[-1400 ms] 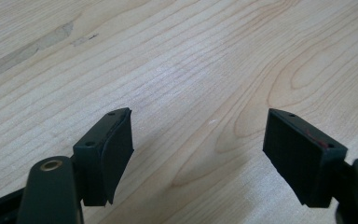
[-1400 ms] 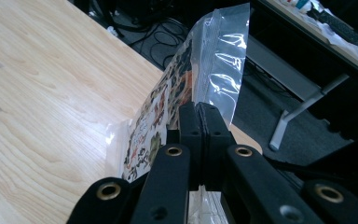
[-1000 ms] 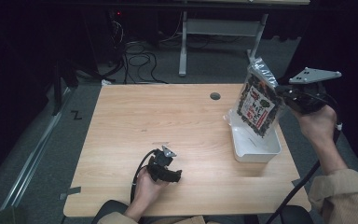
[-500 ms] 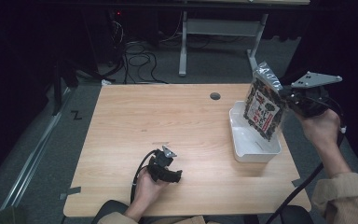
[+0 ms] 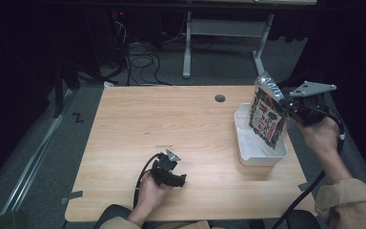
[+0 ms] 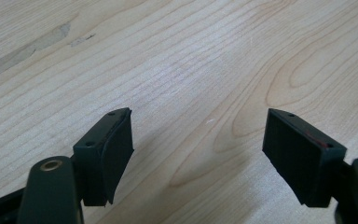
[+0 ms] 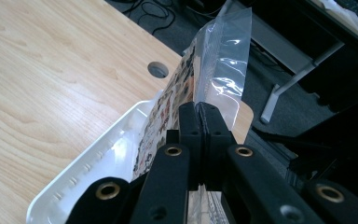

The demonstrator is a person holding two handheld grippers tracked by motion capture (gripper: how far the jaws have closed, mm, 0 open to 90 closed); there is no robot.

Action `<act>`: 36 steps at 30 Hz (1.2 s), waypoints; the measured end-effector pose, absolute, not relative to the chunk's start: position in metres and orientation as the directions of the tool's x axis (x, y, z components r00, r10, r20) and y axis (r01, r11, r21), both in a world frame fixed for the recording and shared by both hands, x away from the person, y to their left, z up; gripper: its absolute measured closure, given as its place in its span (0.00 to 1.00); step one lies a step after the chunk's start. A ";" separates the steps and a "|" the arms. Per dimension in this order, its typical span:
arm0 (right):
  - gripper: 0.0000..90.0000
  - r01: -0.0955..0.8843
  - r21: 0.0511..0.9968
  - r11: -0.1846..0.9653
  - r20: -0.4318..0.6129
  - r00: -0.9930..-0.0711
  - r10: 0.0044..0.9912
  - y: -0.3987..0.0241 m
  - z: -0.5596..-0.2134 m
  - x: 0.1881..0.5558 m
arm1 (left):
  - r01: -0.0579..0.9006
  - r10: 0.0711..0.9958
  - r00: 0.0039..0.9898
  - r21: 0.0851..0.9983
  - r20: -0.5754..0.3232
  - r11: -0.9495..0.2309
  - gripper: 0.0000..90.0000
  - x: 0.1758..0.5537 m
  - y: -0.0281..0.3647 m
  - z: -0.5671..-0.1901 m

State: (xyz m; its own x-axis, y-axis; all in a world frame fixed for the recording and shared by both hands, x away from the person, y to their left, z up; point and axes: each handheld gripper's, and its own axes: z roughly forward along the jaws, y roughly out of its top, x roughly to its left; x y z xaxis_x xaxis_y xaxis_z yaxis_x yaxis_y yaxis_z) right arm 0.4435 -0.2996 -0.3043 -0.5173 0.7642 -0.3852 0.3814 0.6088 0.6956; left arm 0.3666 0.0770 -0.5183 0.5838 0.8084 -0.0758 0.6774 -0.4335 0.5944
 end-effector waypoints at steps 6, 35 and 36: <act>1.00 0.386 0.685 0.618 -0.391 -0.521 0.759 -0.300 -0.310 0.446 | 0.678 0.809 0.583 0.595 -0.076 -0.433 0.28 0.367 0.077 -0.518; 0.84 0.454 0.672 0.585 -0.354 -0.497 0.792 -0.324 -0.334 0.456 | 0.675 0.806 0.588 0.589 -0.067 -0.444 0.28 0.366 0.076 -0.518; 0.83 0.454 0.674 0.583 -0.356 -0.492 0.794 -0.326 -0.336 0.457 | 0.676 0.807 0.586 0.592 -0.069 -0.439 0.28 0.366 0.077 -0.518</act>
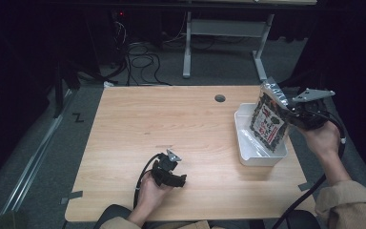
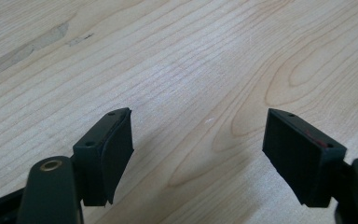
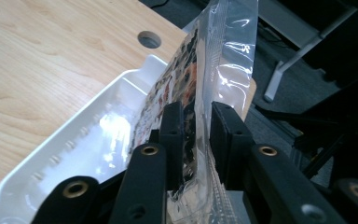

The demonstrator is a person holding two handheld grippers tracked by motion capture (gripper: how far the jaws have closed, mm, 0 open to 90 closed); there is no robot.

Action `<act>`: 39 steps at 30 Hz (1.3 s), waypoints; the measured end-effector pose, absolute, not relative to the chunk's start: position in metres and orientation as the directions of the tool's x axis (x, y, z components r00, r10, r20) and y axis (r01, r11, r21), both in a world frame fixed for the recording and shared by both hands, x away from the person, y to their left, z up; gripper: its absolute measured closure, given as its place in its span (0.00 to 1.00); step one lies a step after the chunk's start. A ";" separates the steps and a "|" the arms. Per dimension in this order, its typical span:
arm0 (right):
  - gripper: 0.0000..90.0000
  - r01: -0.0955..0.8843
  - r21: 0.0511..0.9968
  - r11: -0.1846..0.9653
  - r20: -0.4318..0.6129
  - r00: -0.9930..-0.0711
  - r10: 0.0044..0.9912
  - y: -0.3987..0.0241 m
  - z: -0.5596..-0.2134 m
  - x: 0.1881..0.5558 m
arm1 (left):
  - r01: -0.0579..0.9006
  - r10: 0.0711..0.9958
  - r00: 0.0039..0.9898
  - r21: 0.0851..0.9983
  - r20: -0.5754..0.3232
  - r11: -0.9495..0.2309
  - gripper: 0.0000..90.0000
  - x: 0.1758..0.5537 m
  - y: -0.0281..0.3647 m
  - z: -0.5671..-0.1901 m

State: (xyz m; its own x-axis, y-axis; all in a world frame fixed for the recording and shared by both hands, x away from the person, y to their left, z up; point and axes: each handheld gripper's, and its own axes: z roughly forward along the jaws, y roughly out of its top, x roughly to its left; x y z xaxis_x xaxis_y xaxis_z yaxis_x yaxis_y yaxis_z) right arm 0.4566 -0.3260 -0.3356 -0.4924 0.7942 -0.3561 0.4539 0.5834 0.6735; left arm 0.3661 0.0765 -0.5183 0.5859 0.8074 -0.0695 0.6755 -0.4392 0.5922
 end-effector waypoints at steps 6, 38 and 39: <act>0.78 0.475 0.686 0.551 -0.328 -0.475 0.817 -0.335 -0.341 0.460 | 0.677 0.807 0.587 0.587 -0.067 -0.444 0.28 0.366 0.077 -0.518; 0.48 0.534 0.735 0.419 -0.216 -0.401 0.890 -0.357 -0.339 0.463 | 0.679 0.806 0.588 0.585 -0.072 -0.443 0.28 0.366 0.077 -0.519; 0.48 0.532 0.738 0.416 -0.214 -0.400 0.891 -0.358 -0.339 0.462 | 0.680 0.806 0.587 0.585 -0.072 -0.443 0.28 0.366 0.077 -0.519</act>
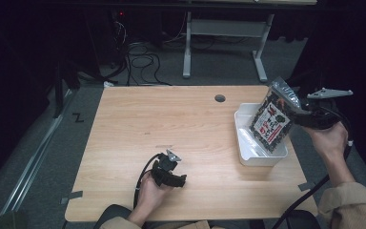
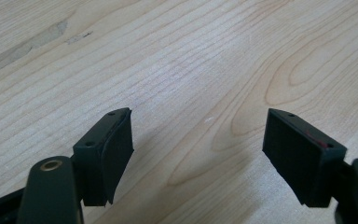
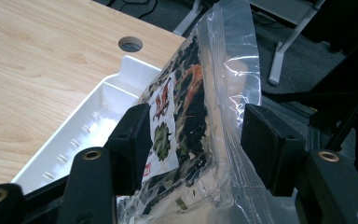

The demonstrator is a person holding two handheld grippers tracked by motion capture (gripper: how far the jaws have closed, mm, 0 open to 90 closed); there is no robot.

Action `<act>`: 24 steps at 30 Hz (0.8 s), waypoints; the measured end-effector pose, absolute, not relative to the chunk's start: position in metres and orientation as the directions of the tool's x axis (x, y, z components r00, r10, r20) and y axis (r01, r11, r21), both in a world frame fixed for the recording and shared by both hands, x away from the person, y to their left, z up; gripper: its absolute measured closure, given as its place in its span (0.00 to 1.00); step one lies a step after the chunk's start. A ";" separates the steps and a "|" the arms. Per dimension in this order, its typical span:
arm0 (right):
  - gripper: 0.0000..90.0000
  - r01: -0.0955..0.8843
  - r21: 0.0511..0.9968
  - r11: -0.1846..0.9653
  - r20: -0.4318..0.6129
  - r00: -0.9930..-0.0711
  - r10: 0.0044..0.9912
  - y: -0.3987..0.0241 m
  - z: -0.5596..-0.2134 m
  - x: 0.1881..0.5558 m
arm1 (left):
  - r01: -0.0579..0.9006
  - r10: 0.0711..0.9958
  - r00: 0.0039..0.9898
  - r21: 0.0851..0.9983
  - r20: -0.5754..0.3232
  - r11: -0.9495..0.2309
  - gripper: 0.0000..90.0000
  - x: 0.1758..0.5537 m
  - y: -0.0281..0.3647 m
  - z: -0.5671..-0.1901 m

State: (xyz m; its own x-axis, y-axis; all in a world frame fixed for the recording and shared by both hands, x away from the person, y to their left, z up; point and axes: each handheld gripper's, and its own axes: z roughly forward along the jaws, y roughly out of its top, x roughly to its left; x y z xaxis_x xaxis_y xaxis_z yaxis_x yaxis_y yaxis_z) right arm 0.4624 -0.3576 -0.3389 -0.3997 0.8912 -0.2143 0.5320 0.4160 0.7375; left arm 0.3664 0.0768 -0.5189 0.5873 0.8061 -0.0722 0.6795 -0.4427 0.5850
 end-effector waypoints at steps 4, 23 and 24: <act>0.48 0.517 0.755 0.404 -0.208 -0.396 0.894 -0.358 -0.336 0.460 | 0.679 0.807 0.586 0.587 -0.072 -0.441 0.28 0.366 0.077 -0.519; 0.48 0.419 0.804 0.423 -0.202 -0.477 0.856 -0.339 -0.324 0.438 | 0.674 0.806 0.587 0.596 -0.074 -0.436 0.28 0.366 0.077 -0.518; 0.48 0.419 0.806 0.418 -0.191 -0.485 0.853 -0.337 -0.325 0.437 | 0.674 0.806 0.587 0.597 -0.074 -0.436 0.28 0.366 0.077 -0.518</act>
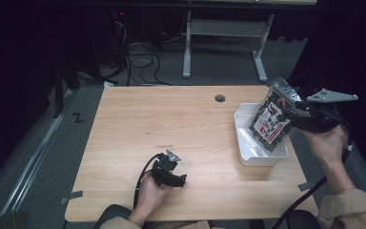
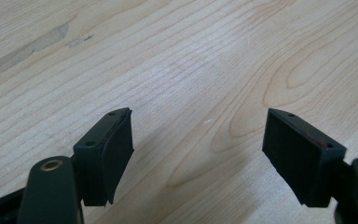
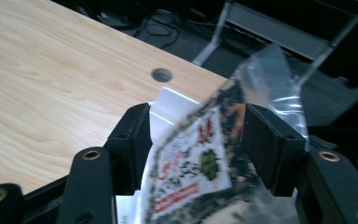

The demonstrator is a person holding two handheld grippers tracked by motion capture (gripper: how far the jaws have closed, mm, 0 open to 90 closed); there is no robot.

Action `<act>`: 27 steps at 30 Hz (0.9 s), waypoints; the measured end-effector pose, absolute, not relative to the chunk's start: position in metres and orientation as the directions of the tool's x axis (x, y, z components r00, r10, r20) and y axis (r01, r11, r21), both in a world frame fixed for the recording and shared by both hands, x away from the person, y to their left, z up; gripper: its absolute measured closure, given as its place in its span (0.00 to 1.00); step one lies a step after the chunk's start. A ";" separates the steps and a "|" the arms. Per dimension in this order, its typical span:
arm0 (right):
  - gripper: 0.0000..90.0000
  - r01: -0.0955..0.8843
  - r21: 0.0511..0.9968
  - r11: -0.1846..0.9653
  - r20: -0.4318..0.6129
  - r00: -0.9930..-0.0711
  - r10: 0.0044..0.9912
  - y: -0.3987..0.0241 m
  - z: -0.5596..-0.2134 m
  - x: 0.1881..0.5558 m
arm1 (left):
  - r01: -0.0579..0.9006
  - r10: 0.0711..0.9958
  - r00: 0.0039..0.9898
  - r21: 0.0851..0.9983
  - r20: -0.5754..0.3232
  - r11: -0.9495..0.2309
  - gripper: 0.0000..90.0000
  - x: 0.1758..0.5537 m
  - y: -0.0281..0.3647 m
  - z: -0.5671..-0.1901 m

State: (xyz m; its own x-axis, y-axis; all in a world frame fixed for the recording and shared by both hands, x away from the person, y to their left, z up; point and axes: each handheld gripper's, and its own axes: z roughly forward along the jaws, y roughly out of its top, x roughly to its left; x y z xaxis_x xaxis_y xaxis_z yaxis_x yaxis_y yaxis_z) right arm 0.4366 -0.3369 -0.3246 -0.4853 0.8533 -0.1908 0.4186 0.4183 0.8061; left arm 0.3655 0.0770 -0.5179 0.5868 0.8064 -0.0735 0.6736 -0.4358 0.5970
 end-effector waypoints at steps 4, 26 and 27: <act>0.49 0.405 0.819 0.407 -0.154 -0.527 0.836 -0.327 -0.329 0.429 | 0.673 0.805 0.588 0.598 -0.076 -0.435 0.28 0.365 0.077 -0.518; 0.52 0.378 0.839 0.391 -0.010 -0.708 0.706 -0.281 -0.369 0.384 | 0.670 0.803 0.589 0.610 -0.090 -0.424 0.28 0.365 0.078 -0.516; 0.52 0.388 0.838 0.384 0.002 -0.706 0.709 -0.280 -0.370 0.383 | 0.670 0.803 0.590 0.610 -0.090 -0.423 0.28 0.364 0.078 -0.516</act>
State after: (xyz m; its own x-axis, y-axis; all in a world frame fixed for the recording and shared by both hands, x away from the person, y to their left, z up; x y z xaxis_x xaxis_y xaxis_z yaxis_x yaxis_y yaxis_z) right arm 0.3832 -0.2802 -0.3704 -0.7057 0.7085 0.0019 0.3882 0.3844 0.8376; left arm 0.3645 0.0780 -0.5158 0.5896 0.8027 -0.0902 0.6697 -0.4233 0.6101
